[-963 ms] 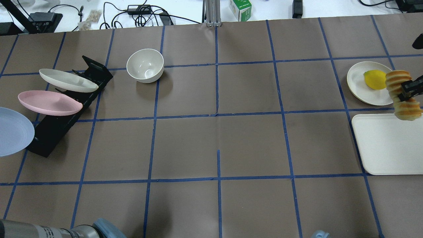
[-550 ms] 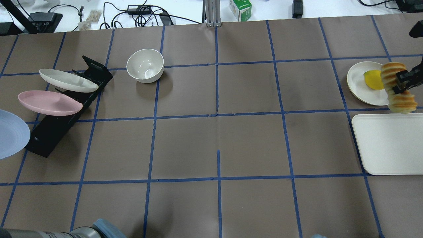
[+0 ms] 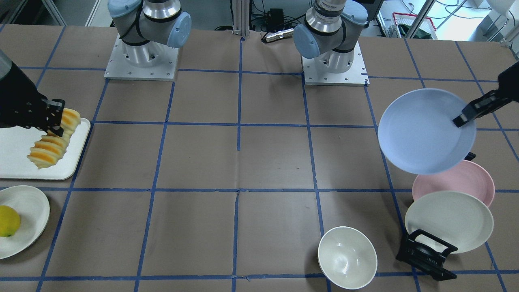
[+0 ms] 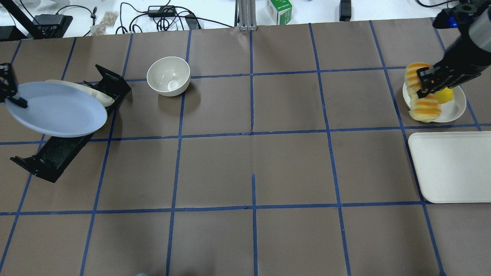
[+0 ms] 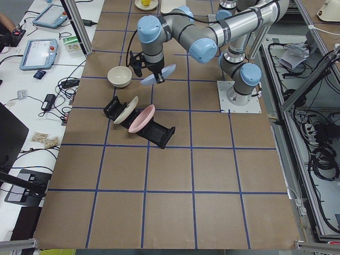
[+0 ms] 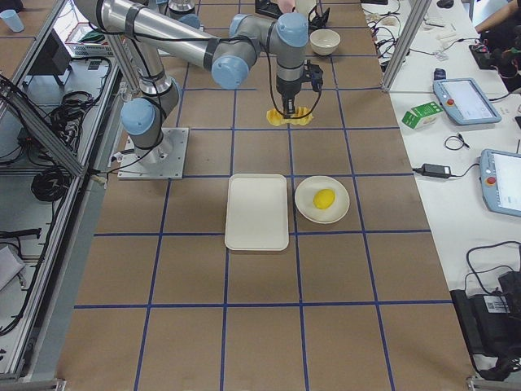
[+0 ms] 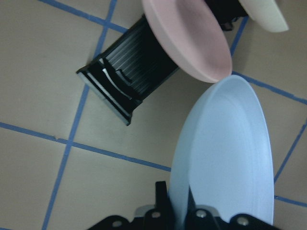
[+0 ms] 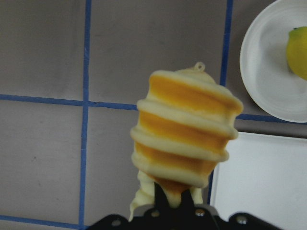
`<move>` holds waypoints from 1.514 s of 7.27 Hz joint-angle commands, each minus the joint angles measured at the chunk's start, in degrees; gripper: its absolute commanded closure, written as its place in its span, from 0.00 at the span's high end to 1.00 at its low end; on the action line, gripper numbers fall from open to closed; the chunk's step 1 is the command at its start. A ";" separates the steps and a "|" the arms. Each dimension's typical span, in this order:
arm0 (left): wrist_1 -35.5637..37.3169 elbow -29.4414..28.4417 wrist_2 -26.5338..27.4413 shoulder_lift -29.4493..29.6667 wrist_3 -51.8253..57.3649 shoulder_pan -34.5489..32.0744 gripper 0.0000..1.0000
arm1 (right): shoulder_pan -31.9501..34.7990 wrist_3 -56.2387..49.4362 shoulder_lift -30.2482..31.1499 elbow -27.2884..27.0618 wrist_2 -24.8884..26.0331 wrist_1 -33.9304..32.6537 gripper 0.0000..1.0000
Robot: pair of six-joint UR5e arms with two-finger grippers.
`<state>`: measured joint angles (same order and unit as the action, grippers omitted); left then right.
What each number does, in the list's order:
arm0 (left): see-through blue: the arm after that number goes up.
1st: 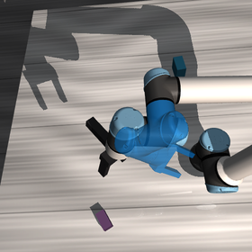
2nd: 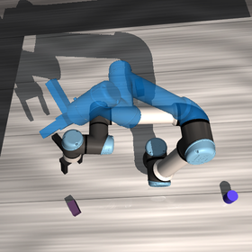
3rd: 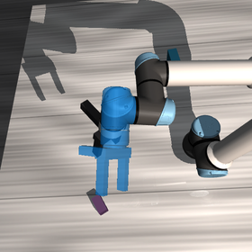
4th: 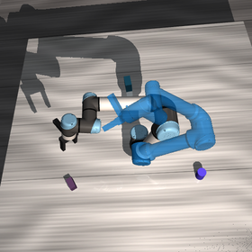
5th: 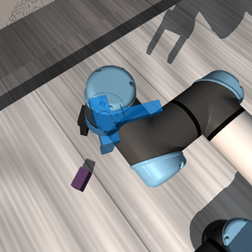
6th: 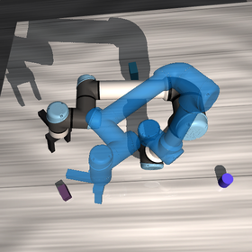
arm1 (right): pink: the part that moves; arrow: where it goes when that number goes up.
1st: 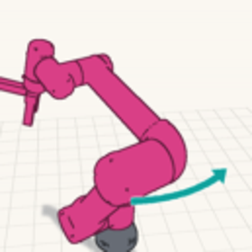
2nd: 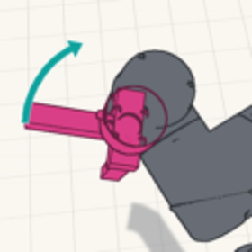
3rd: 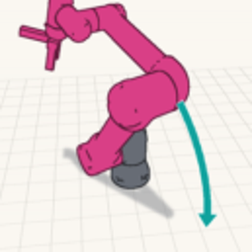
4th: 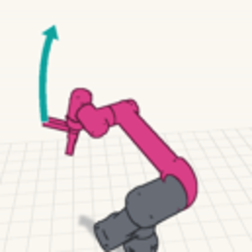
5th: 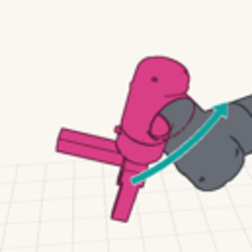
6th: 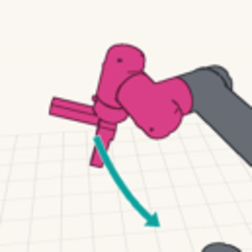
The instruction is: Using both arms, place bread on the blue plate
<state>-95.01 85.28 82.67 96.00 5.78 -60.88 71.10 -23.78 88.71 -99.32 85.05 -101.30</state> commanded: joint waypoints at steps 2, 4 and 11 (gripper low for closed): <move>13.56 5.48 -6.70 1.65 -18.11 -14.23 0.00 | 2.99 3.48 -2.31 0.09 -0.33 -2.23 0.07; 31.81 15.04 -11.19 3.92 -25.26 -20.13 0.00 | 3.95 5.83 -2.14 -0.26 -0.85 -1.45 0.07; 50.16 20.89 -15.70 14.19 -34.87 -34.21 0.00 | 12.29 17.96 -2.05 -0.35 -0.33 -1.88 0.07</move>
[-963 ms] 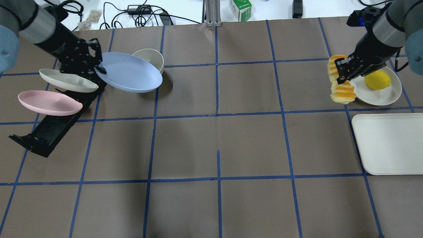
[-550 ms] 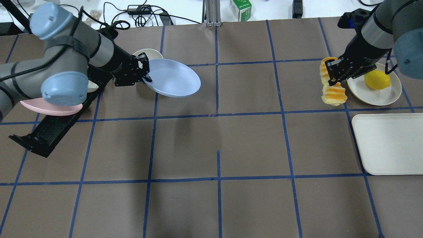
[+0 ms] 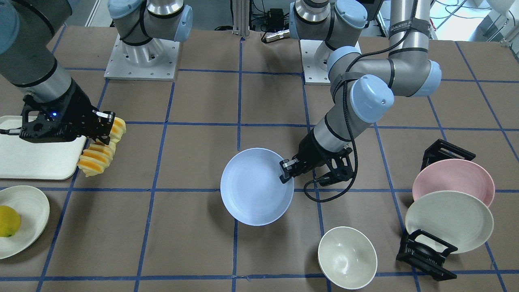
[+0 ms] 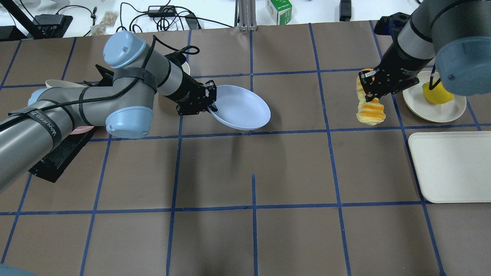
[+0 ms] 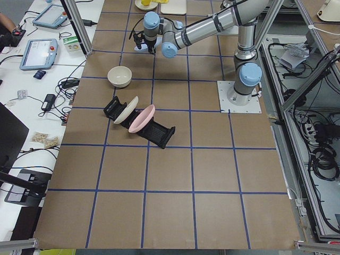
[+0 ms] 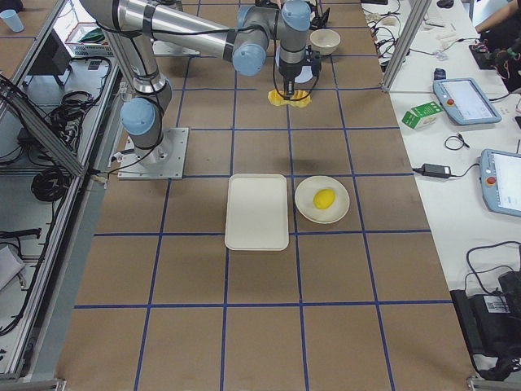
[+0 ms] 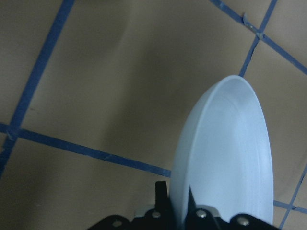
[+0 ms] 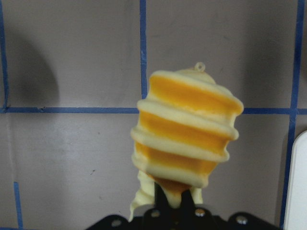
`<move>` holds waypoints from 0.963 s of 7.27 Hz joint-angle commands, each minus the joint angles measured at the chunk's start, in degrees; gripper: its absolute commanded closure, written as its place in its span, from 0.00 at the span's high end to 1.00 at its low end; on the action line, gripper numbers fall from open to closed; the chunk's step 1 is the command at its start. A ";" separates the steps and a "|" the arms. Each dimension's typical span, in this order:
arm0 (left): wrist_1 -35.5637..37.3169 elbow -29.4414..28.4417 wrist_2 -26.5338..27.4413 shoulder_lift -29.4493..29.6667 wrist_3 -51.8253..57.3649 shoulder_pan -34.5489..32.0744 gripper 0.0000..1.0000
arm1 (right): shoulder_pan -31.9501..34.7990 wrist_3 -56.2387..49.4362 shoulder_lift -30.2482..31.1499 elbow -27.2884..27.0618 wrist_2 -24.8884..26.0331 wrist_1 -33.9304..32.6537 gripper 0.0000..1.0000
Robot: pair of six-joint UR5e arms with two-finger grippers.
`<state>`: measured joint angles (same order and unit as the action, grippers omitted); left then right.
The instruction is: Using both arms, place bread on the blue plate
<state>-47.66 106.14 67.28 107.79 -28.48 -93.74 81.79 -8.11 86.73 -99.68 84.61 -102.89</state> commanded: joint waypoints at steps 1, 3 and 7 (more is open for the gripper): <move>4.14 0.03 -0.40 4.43 -1.22 -1.80 0.00 | 1.79 2.31 -0.25 0.10 0.38 -0.29 0.07; 7.29 -0.06 -1.71 6.99 -5.69 -3.46 0.00 | 1.80 2.31 -0.25 0.10 0.47 -0.30 0.07; 7.58 -0.06 -0.40 6.74 -8.52 -3.30 0.93 | 2.23 4.75 -0.25 -0.07 -0.50 0.05 0.07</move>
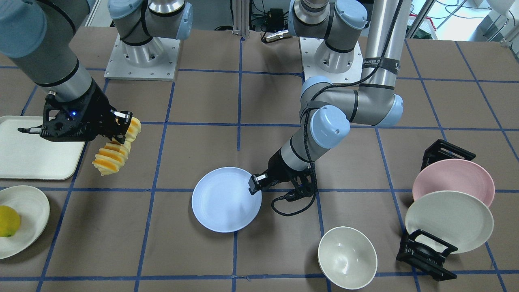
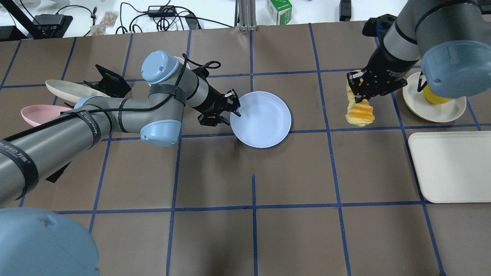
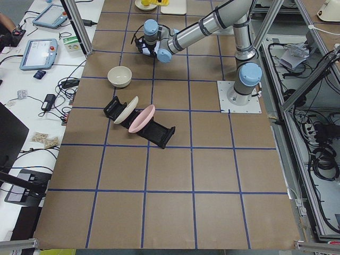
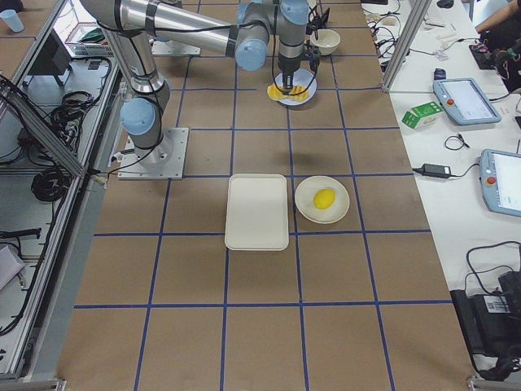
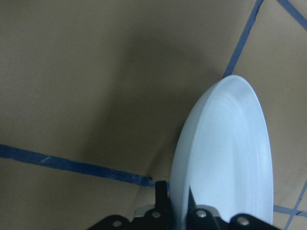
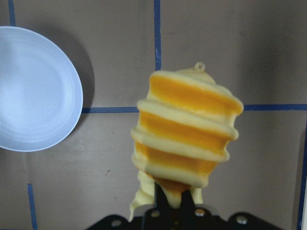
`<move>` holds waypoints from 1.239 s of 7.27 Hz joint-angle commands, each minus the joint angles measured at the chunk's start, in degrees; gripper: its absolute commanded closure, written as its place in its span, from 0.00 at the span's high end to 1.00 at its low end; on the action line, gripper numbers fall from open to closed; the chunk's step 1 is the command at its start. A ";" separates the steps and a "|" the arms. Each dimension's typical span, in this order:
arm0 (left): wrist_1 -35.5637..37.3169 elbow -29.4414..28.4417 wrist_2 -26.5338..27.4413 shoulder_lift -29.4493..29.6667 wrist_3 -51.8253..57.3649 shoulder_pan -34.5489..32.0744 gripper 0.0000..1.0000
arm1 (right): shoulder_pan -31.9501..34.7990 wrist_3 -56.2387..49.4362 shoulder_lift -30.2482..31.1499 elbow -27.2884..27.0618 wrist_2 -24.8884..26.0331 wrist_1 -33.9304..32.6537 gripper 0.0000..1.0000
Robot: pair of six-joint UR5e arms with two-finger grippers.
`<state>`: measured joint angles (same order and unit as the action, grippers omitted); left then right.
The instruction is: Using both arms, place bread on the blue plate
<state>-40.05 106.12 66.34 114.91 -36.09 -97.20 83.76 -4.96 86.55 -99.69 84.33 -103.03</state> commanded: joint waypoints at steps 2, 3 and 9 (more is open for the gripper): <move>-1.51 -0.47 9.18 -2.31 -0.22 2.43 0.98 | 3.94 6.25 -0.67 0.02 -1.19 -0.50 0.07; -5.00 -1.35 10.29 -3.89 4.66 4.89 0.98 | 5.70 7.50 -3.12 0.11 -1.53 -2.07 0.06; -43.42 -17.87 27.87 -17.67 22.81 12.65 1.00 | 20.29 15.42 -18.23 6.70 -3.91 -15.60 0.10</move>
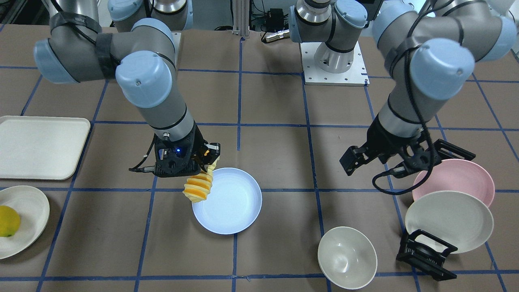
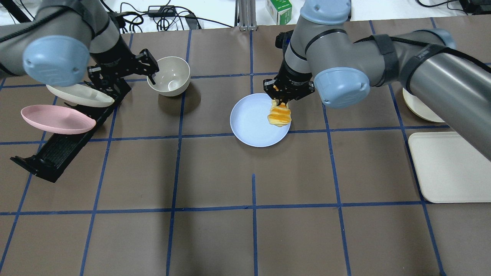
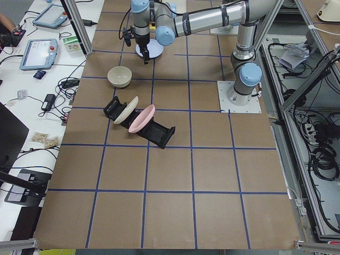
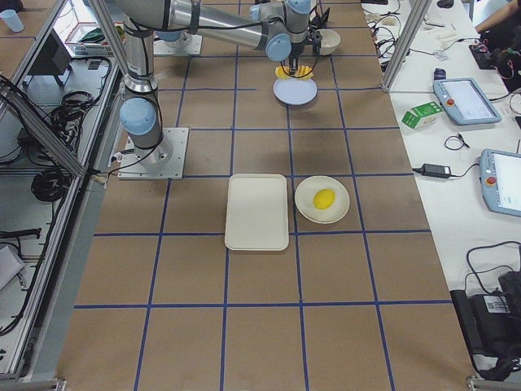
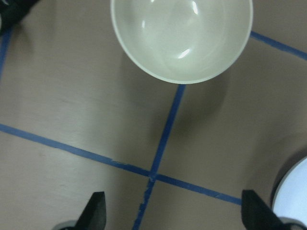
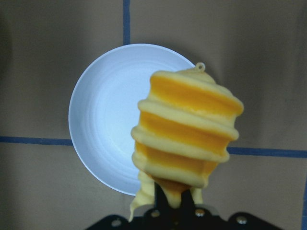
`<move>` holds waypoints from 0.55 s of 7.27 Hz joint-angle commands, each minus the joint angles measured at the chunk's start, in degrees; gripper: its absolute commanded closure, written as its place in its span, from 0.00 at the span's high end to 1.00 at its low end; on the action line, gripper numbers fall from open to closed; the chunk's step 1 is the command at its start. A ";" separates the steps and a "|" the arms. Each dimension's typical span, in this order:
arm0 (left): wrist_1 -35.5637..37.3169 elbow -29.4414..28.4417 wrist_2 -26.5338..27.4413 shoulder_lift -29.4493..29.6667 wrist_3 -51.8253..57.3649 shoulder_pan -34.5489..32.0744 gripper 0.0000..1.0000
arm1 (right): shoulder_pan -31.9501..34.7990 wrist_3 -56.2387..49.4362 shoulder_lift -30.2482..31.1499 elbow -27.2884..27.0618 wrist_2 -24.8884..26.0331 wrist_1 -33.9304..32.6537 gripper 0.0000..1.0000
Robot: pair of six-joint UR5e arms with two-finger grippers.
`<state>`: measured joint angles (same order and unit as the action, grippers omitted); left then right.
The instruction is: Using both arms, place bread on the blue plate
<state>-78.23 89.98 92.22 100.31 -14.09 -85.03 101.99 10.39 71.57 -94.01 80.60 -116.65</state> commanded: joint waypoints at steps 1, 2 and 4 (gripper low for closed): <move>-7.01 -1.39 1.65 -5.80 0.99 0.13 1.00 | 2.42 -0.19 -7.45 1.11 0.52 -6.35 0.10; -10.16 -1.12 1.82 -8.26 3.34 0.31 1.00 | 2.33 -0.11 -8.11 0.76 0.87 -7.01 0.11; -11.95 -0.94 -5.07 -9.86 8.37 -0.04 1.00 | 2.33 2.77 -8.55 -0.03 0.79 -7.27 0.31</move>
<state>-89.11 88.96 91.63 91.61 -8.00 -84.97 104.29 11.35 63.52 -93.64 81.38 -123.46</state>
